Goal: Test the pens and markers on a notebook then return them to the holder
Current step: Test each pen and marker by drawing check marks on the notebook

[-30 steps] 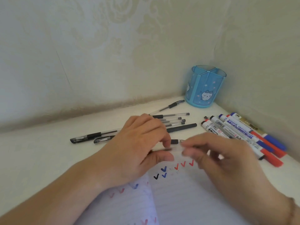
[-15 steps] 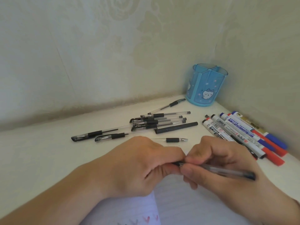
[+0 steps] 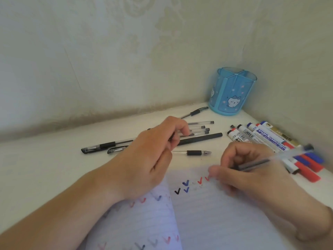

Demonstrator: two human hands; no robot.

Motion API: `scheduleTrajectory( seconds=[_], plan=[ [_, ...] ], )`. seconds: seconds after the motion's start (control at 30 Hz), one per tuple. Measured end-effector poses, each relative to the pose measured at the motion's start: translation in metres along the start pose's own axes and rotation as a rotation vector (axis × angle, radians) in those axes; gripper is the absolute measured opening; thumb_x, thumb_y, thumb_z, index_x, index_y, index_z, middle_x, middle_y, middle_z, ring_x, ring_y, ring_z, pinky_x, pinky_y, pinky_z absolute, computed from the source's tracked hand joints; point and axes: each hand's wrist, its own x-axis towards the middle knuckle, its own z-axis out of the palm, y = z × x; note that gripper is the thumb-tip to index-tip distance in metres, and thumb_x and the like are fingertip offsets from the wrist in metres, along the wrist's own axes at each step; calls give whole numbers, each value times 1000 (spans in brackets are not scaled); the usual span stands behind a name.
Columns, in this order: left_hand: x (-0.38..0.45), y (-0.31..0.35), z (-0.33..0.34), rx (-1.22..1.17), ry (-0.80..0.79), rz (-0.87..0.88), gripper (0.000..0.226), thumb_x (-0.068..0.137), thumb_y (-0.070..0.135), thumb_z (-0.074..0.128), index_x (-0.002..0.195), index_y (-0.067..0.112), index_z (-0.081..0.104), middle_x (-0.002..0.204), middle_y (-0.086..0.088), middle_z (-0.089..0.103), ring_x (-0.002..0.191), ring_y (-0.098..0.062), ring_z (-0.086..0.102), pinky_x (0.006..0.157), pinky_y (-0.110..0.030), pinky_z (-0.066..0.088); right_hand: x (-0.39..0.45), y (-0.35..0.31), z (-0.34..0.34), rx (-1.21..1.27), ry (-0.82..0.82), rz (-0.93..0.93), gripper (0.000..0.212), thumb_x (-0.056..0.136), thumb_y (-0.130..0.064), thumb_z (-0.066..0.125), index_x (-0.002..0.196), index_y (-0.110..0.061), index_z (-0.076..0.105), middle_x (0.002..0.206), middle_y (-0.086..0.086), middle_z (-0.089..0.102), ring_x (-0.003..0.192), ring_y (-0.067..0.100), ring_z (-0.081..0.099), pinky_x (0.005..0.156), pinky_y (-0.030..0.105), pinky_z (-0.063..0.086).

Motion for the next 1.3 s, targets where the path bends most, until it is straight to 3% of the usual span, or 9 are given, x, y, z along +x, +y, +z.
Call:
scheduleTrajectory(
  seconds=[0.13,0.23,0.47,0.7,0.9,1.07,1.17,1.23,1.3],
  plan=[
    [0,-6,6,128,-81,50,64,88,-17,42,130,30,38,104,14,50,88,-7,49,79,-12,39,1,6,7,-205,130,-56,33,71,-13,81,57,-2,53,42,6,56,37,7,37,37,13,27],
    [1,-8,9,190,-169,76,83,85,-20,45,140,40,29,116,18,52,93,-6,51,83,-16,43,5,10,5,-275,182,-61,37,74,-9,77,53,-2,48,40,-4,55,39,4,36,40,12,26],
    [1,-8,11,190,-183,85,82,91,-14,48,145,42,23,122,18,53,91,-4,54,82,-19,46,6,13,5,-346,115,-46,35,75,-14,77,54,-5,51,51,12,60,44,9,38,41,18,28],
    [1,-12,12,173,-147,96,77,91,-13,48,145,37,28,129,16,53,95,-1,56,85,-10,42,7,11,5,-373,117,-38,32,73,-12,73,56,-3,48,50,15,49,42,8,33,40,18,26],
    [2,-16,13,60,-18,19,43,93,7,58,133,22,53,112,10,71,98,9,64,87,-4,43,7,11,5,-352,161,-43,40,77,-11,75,52,-6,45,41,-6,46,38,4,34,40,13,26],
    [3,-13,11,80,96,6,24,85,39,64,108,30,67,90,18,72,76,1,67,73,-20,51,4,0,-3,95,132,-95,50,54,-52,87,61,-13,55,43,-1,48,39,13,36,39,17,30],
    [3,-14,12,104,137,29,25,83,40,67,102,25,73,75,33,61,69,12,60,69,-14,51,-2,-3,-7,215,-31,-132,32,53,-42,85,66,-18,67,51,9,59,41,19,44,43,20,29],
    [3,-14,12,130,152,33,25,82,36,70,101,21,75,75,39,54,68,17,56,69,-7,47,-3,-2,-5,223,-39,-150,12,61,-29,69,68,-20,69,55,14,64,41,21,47,44,22,27],
    [3,-14,11,127,159,32,22,81,33,71,99,21,75,71,36,56,67,17,56,69,-7,47,-2,-2,-5,250,-16,-150,10,63,-27,66,70,-22,68,59,16,66,39,23,49,43,20,28]
  ],
)
